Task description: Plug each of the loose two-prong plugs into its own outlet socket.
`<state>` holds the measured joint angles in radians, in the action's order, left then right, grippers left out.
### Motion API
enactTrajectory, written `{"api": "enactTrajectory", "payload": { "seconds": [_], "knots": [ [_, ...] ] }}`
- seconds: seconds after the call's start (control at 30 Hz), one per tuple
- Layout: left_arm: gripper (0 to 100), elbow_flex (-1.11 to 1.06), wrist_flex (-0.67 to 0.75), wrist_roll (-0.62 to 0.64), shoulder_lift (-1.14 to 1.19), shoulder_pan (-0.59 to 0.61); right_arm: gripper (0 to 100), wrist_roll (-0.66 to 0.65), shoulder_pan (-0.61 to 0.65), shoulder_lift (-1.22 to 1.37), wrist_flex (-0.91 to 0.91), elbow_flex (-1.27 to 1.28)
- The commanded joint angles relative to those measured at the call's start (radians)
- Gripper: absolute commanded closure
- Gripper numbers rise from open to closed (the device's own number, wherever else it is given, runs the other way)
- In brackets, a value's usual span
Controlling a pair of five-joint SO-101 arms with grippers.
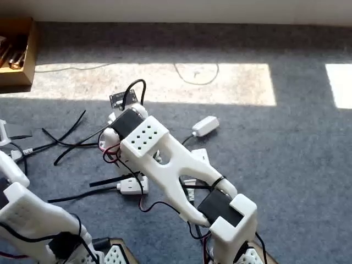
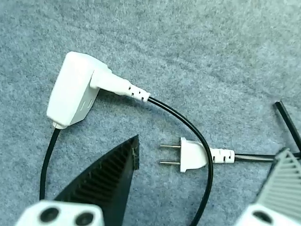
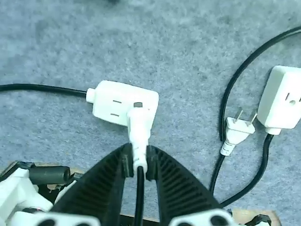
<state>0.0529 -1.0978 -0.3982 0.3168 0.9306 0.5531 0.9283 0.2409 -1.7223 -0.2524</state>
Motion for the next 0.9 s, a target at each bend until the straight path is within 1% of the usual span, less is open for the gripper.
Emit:
{"api": "enactTrajectory", "payload": {
  "seconds": [0.0,0.17,0.37,0.53,0.87],
  "knots": [
    [59,0.038,0.015,-0.009,-0.018,0.005,99.1,0.026,0.018,-0.016,-0.042,-0.025],
    [59,0.038,0.037,-0.009,-0.016,0.005,99.1,0.023,0.051,-0.021,-0.044,0.041],
    [61,0.038,0.043,-0.012,-0.013,0.012,99.1,0.021,0.025,-0.018,-0.042,0.104],
    [61,0.038,0.041,-0.012,-0.019,0.013,99.2,0.02,0.007,-0.019,-0.038,0.094],
    [61,0.038,0.043,-0.014,-0.018,0.016,99.3,0.028,0.007,-0.018,-0.038,-0.019]
  ]
}}
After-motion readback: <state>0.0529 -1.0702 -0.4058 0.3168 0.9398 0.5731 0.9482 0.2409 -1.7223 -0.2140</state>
